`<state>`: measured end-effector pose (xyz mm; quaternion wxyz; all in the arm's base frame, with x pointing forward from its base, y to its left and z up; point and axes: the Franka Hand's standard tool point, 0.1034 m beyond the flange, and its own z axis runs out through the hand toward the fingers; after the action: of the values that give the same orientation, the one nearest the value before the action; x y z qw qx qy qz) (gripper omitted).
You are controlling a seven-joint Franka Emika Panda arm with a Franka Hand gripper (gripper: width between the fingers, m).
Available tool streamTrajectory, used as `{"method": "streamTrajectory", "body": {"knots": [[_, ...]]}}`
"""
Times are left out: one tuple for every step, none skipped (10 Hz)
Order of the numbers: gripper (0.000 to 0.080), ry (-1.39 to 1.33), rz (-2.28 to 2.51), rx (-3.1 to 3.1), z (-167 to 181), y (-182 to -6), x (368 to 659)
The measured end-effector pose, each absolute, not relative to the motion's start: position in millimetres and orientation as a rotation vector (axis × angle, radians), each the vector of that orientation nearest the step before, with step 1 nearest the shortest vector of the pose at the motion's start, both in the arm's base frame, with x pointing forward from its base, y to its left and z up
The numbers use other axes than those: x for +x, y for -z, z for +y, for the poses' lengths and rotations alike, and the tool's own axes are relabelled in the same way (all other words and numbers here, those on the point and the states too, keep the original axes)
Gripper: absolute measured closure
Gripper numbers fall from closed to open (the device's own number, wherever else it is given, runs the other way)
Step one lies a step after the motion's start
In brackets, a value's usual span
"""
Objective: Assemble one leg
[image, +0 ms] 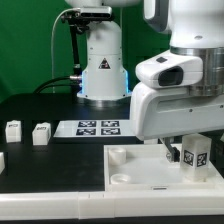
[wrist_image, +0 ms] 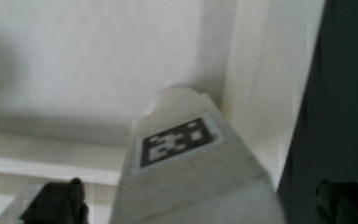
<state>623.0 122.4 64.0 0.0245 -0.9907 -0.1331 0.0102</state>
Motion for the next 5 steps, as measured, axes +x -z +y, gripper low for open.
{"method": "streamTrajectory", "body": {"knots": [[0.0151, -0.034, -0.357, -3.071, 123.0, -63.7, 622.7], [0.0274, -0.035, -0.359, -3.071, 122.7, -63.5, 622.7], [0.0274, -0.036, -0.359, -3.071, 122.5, -63.2, 622.6], [0.0421, -0.037, -0.32, -3.075, 122.7, -62.9, 622.4], [0.051, -0.038, -0.283, -3.079, 122.4, -62.8, 622.4]]}}
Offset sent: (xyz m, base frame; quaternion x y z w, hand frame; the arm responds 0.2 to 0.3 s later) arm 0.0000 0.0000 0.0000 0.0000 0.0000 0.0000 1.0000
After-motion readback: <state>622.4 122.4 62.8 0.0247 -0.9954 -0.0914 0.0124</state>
